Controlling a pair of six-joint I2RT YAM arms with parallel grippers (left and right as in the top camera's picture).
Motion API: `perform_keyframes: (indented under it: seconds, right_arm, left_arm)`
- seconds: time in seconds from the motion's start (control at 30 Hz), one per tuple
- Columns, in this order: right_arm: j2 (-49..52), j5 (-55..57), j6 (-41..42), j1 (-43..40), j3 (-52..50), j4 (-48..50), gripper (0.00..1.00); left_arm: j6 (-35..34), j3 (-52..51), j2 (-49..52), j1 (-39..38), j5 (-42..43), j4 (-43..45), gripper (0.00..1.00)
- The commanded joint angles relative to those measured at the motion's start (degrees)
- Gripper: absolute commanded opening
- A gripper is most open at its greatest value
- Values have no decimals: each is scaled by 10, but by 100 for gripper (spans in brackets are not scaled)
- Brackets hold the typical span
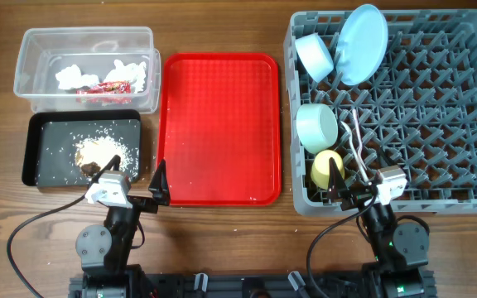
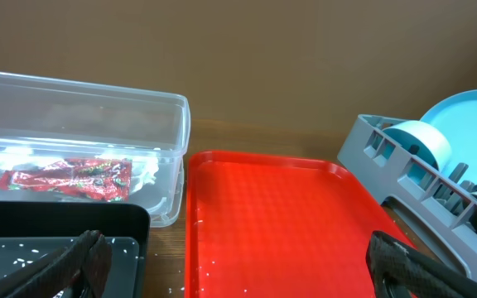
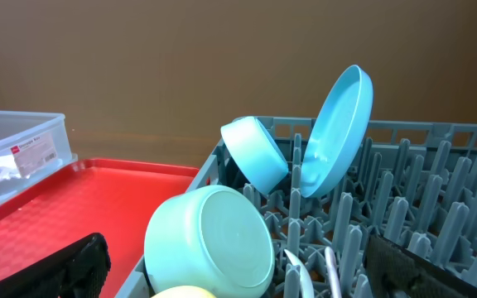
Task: Sort waste into correct bins and load items into the dishwasher rack
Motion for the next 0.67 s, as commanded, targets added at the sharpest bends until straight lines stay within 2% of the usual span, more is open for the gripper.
perform_keyframes:
  seconds: [0.0, 0.63]
  right_arm:
    - [-3, -9, -3, -3, -1, 2, 100]
    - [-3, -9, -3, -3, -1, 2, 100]
  left_arm:
    - [3, -4, -6, -3, -1, -2, 100]
    - [3, -4, -6, -3, -1, -2, 100]
